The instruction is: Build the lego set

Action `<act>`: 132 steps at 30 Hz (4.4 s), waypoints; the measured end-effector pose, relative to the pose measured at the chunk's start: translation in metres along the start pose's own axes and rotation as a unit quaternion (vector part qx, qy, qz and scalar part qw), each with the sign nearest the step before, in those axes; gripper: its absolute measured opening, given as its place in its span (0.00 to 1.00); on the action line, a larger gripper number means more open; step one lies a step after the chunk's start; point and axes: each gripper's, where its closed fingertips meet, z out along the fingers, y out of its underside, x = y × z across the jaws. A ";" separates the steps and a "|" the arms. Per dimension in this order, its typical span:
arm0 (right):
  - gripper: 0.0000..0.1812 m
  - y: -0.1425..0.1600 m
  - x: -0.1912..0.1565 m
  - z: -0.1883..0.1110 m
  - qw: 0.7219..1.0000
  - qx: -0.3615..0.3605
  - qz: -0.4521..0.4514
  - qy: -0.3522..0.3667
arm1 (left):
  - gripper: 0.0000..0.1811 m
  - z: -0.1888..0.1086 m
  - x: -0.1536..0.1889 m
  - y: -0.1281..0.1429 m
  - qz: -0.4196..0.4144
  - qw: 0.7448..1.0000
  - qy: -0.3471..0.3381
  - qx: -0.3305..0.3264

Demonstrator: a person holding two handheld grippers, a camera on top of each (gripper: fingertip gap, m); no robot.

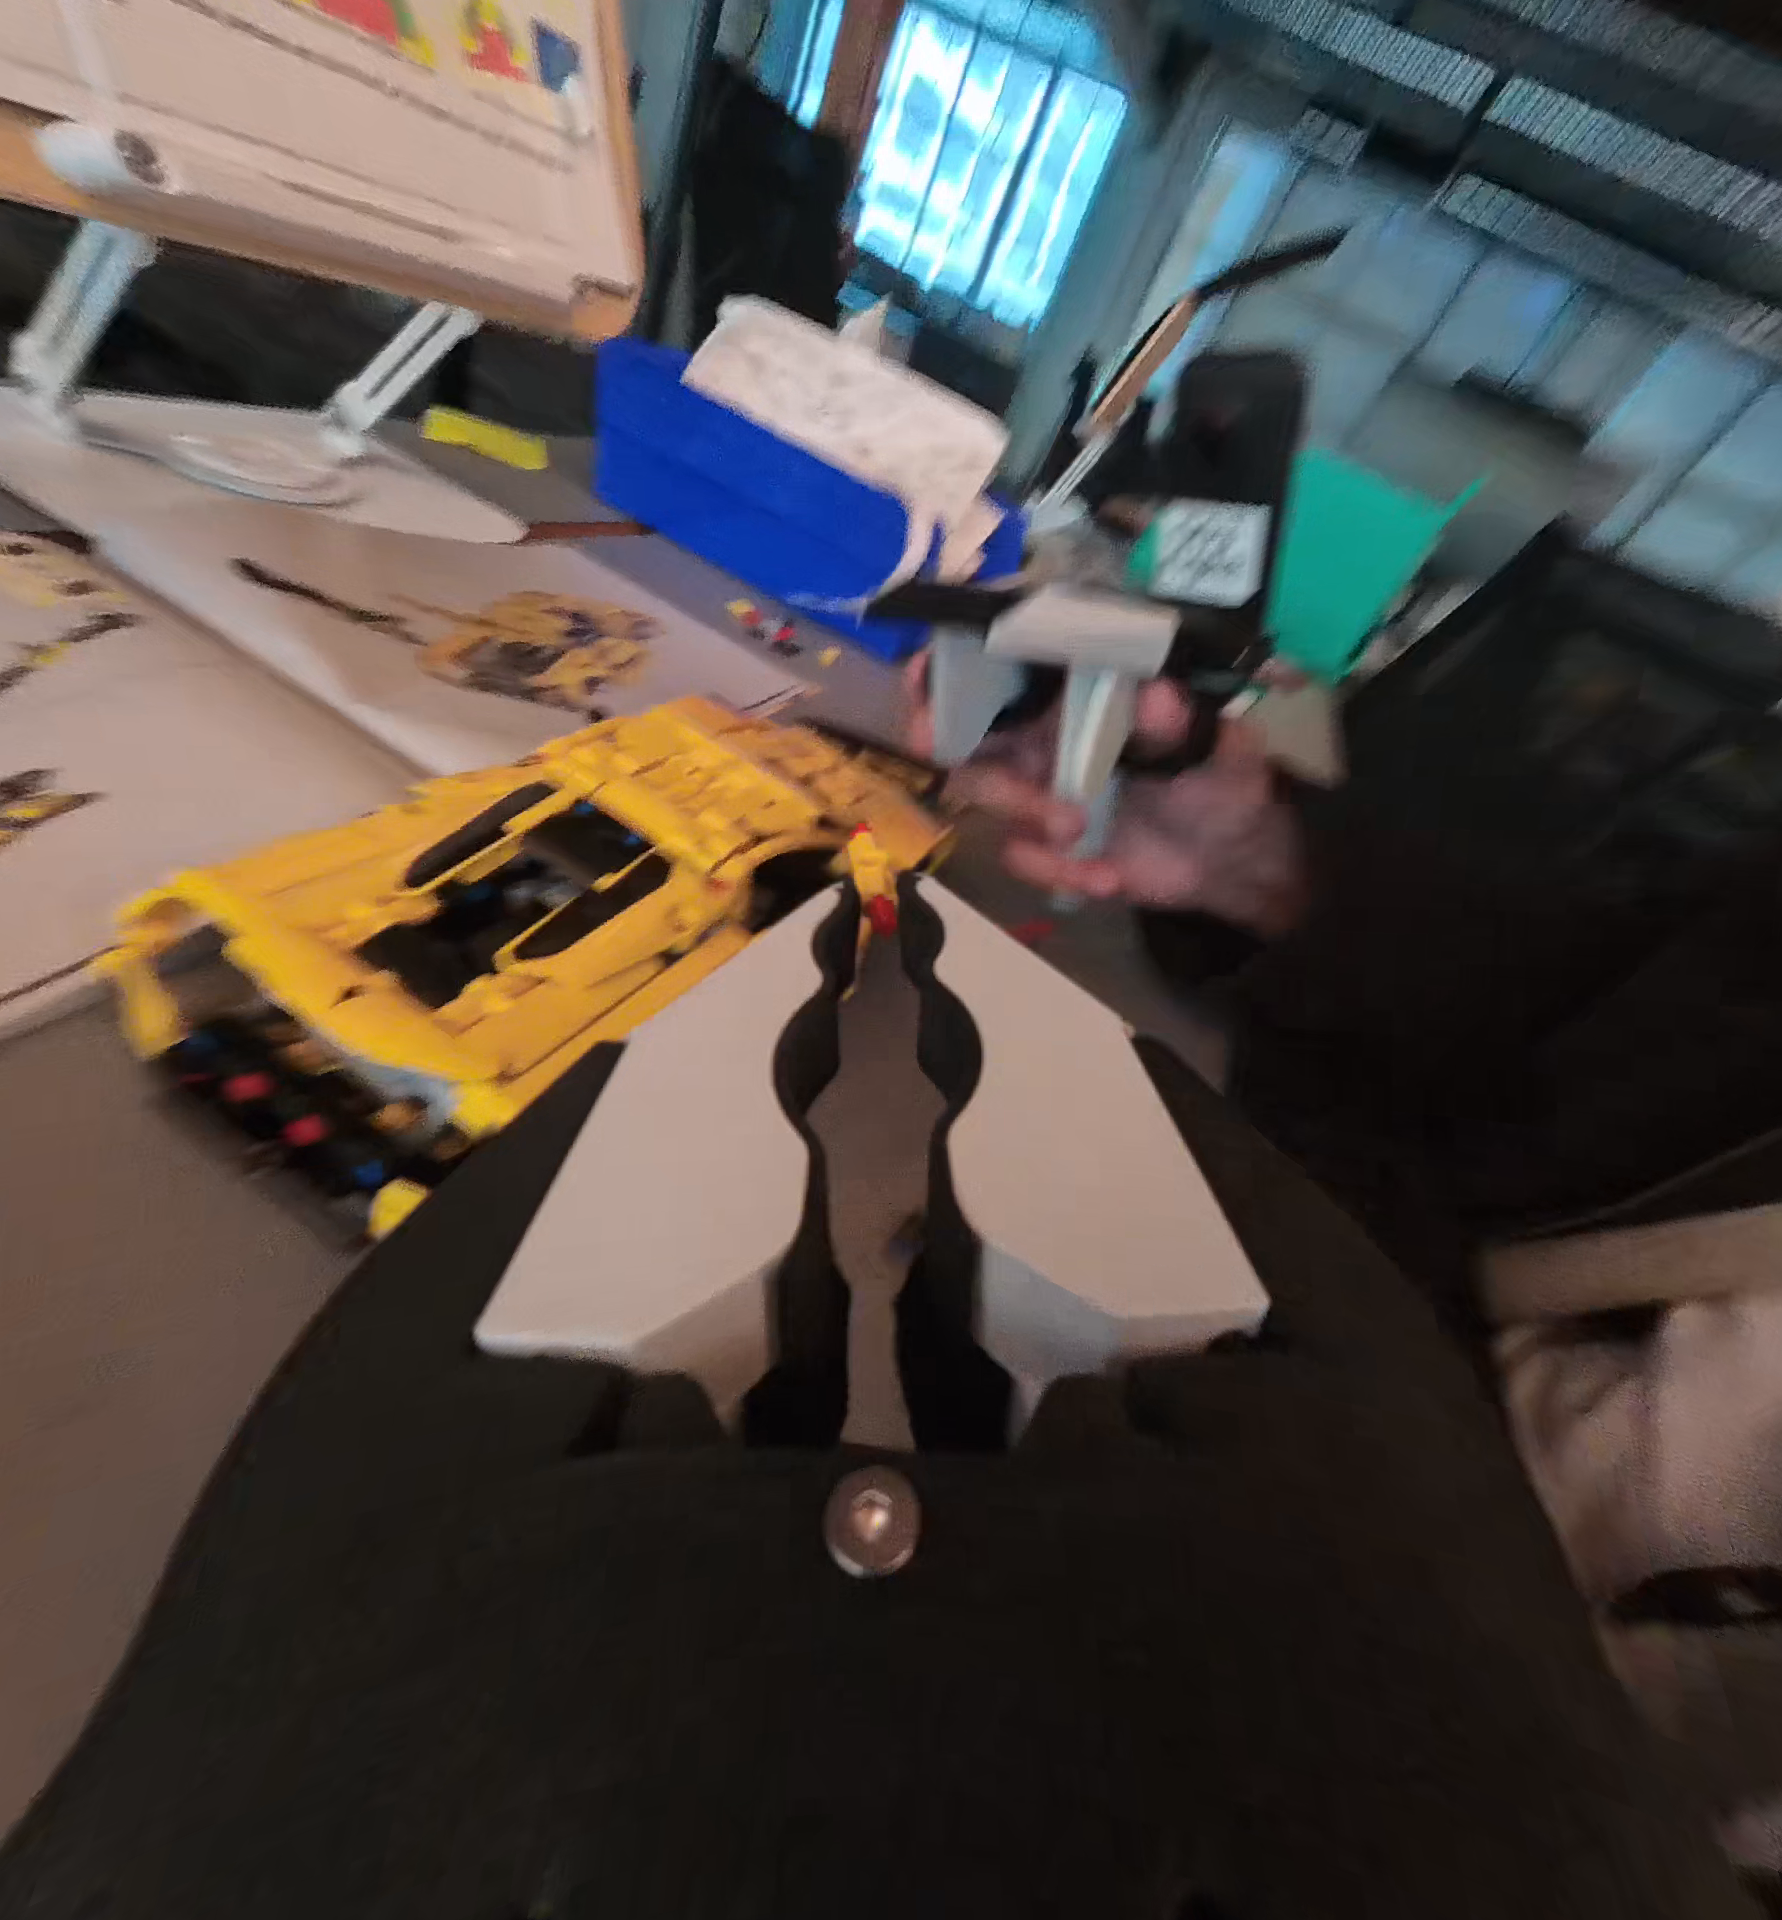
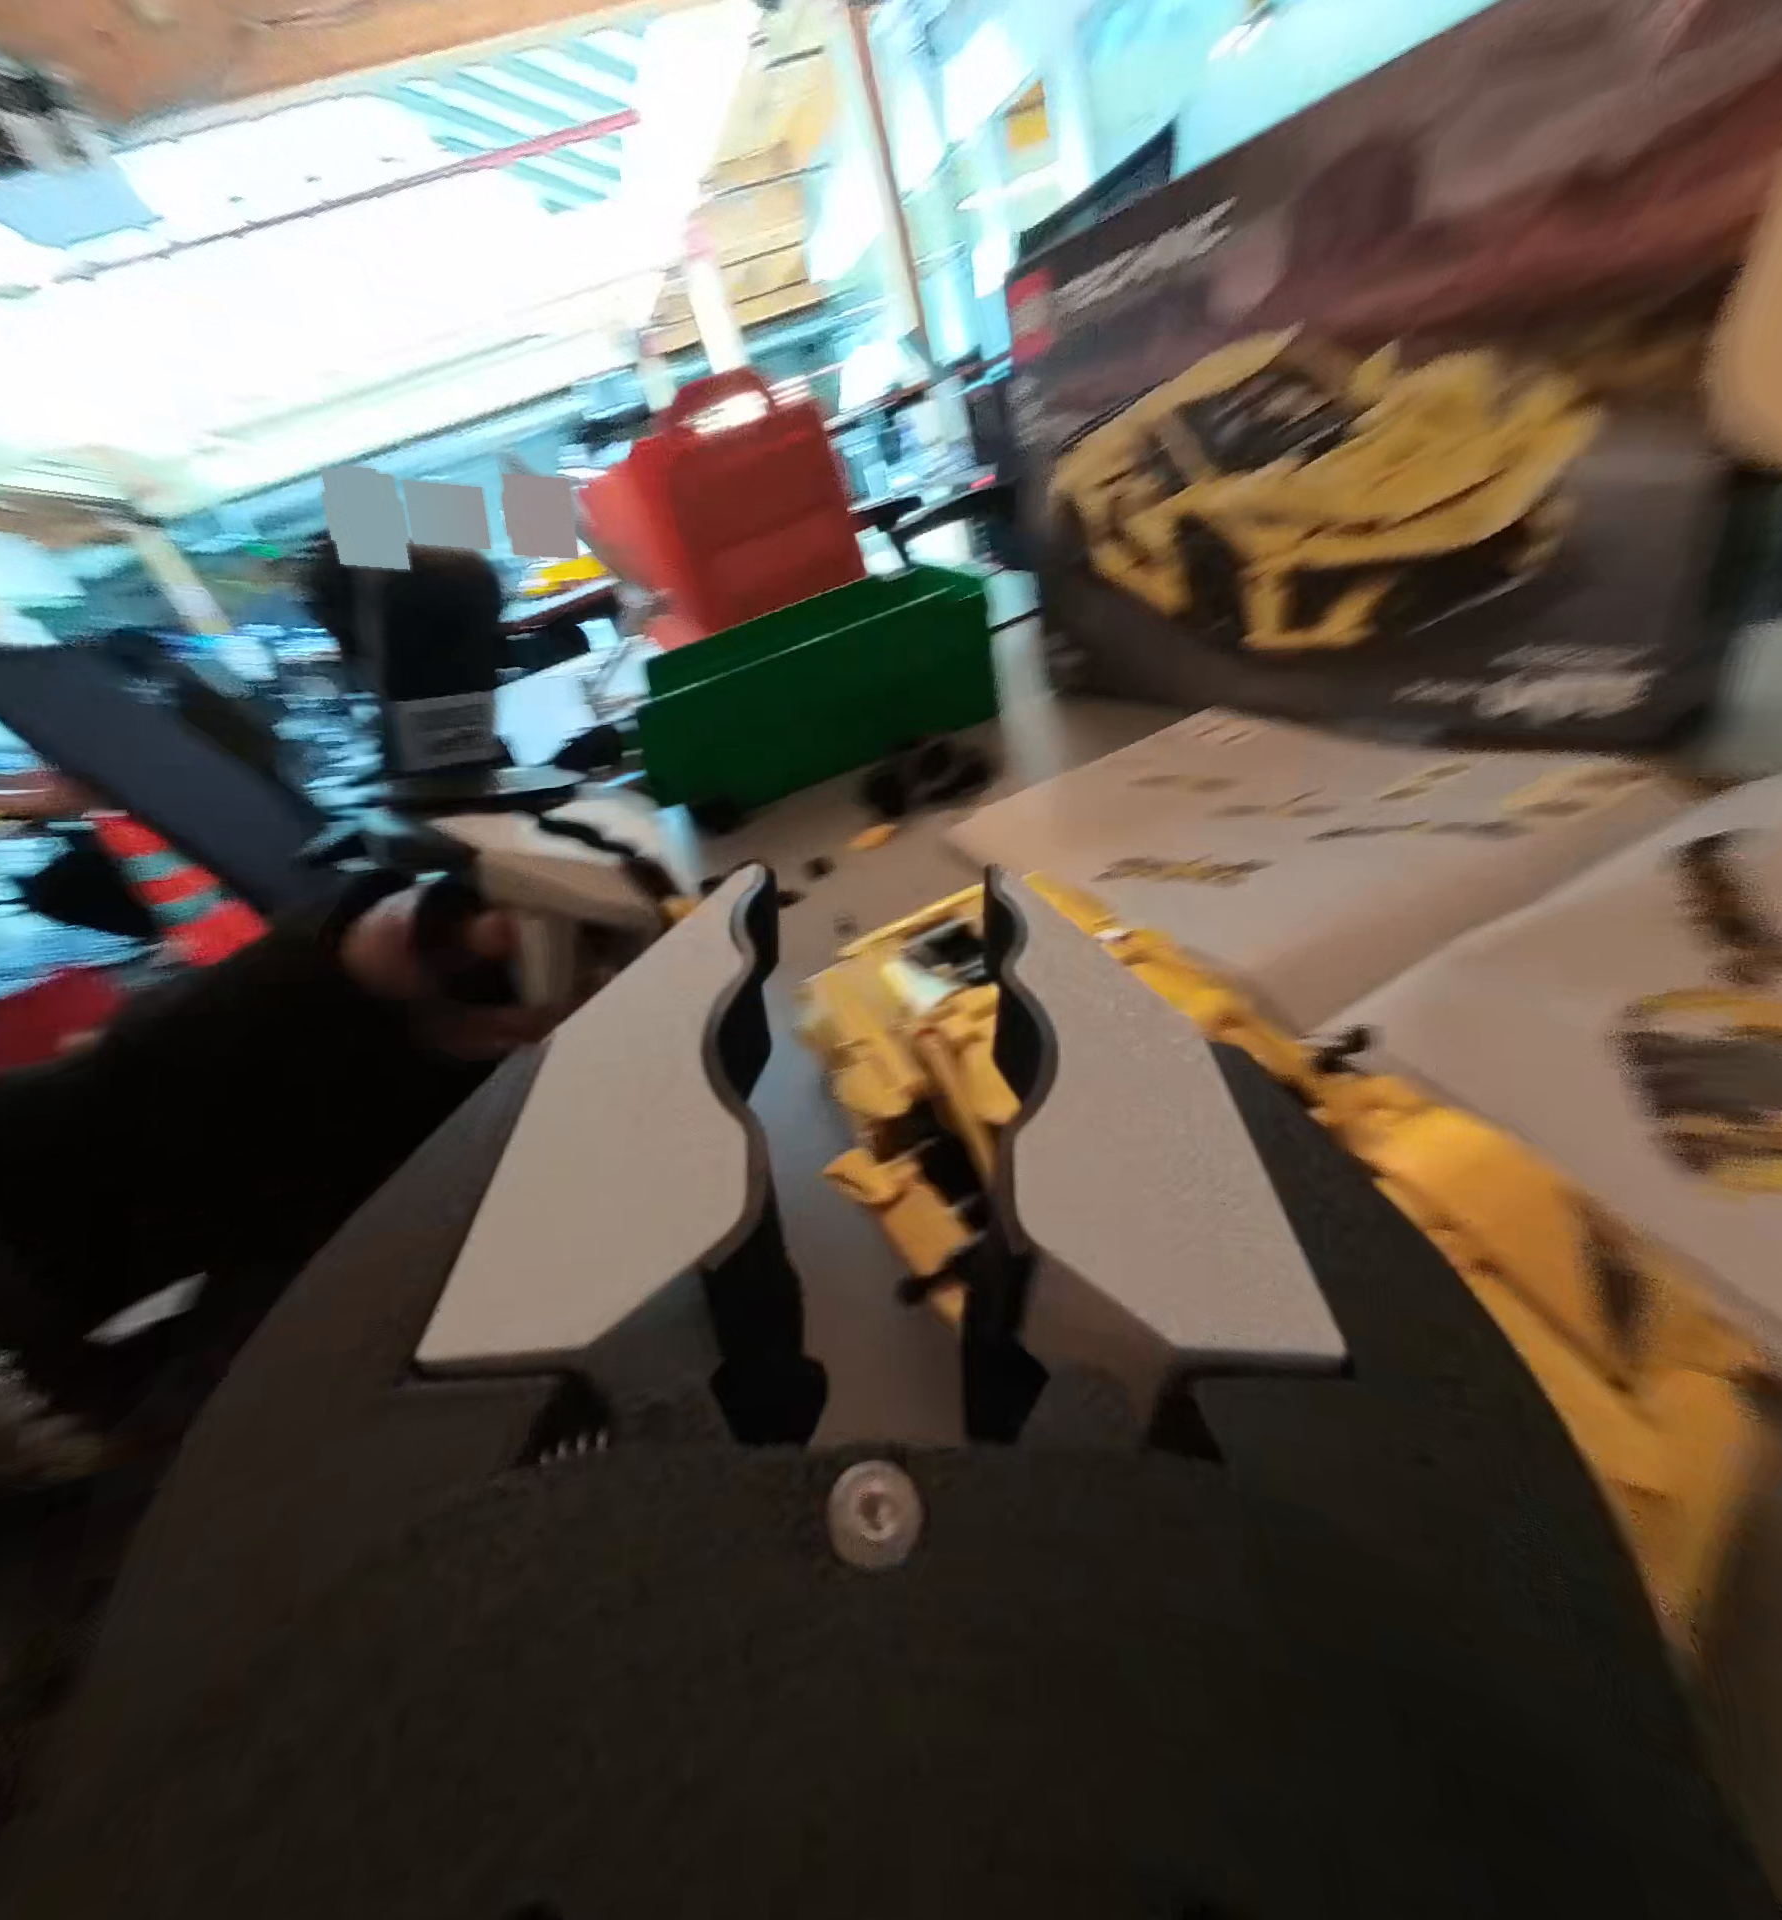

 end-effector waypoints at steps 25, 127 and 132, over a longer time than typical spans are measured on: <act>0.12 -0.010 0.019 -0.013 0.999 0.018 0.040 0.030 | 0.04 0.004 -0.002 0.026 -0.008 0.998 0.022 -0.056; 0.11 0.053 -0.092 0.014 0.856 -0.187 0.388 -0.285 | 0.04 0.015 0.051 0.018 0.434 0.901 -0.020 0.001; 0.04 0.058 -0.090 0.012 0.855 -0.199 0.388 -0.280 | 0.04 0.016 0.055 0.023 0.457 0.889 -0.015 -0.003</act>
